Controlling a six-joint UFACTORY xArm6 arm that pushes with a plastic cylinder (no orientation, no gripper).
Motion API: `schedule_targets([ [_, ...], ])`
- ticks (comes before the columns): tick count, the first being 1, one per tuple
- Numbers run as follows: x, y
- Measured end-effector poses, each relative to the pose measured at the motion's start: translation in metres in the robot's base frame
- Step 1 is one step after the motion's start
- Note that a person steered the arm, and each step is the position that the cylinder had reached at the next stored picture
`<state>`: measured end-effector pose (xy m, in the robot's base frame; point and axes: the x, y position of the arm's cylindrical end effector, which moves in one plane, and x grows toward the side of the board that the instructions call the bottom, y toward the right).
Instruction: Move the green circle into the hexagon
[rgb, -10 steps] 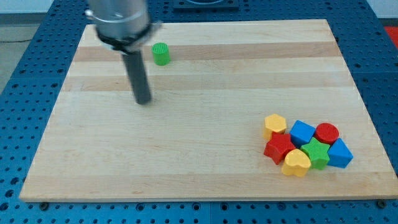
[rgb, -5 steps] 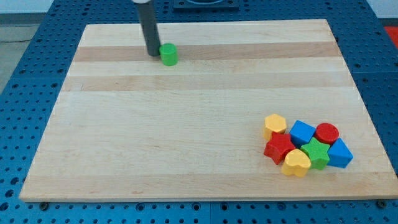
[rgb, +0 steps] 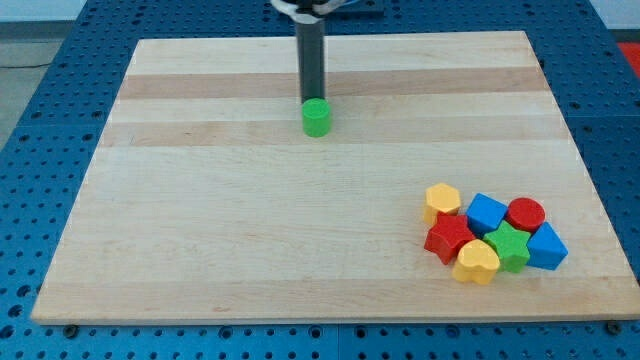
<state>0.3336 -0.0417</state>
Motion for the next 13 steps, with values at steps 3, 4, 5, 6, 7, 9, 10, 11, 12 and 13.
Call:
schedule_targets([
  [3,0.083,-0.006],
  [4,0.093,-0.006],
  [5,0.102,-0.004],
  [6,0.100,-0.029],
  [7,0.079,-0.031],
  [9,0.068,0.025],
  [10,0.068,0.053],
  [11,0.068,0.063],
  [12,0.069,0.063],
  [13,0.086,0.072],
])
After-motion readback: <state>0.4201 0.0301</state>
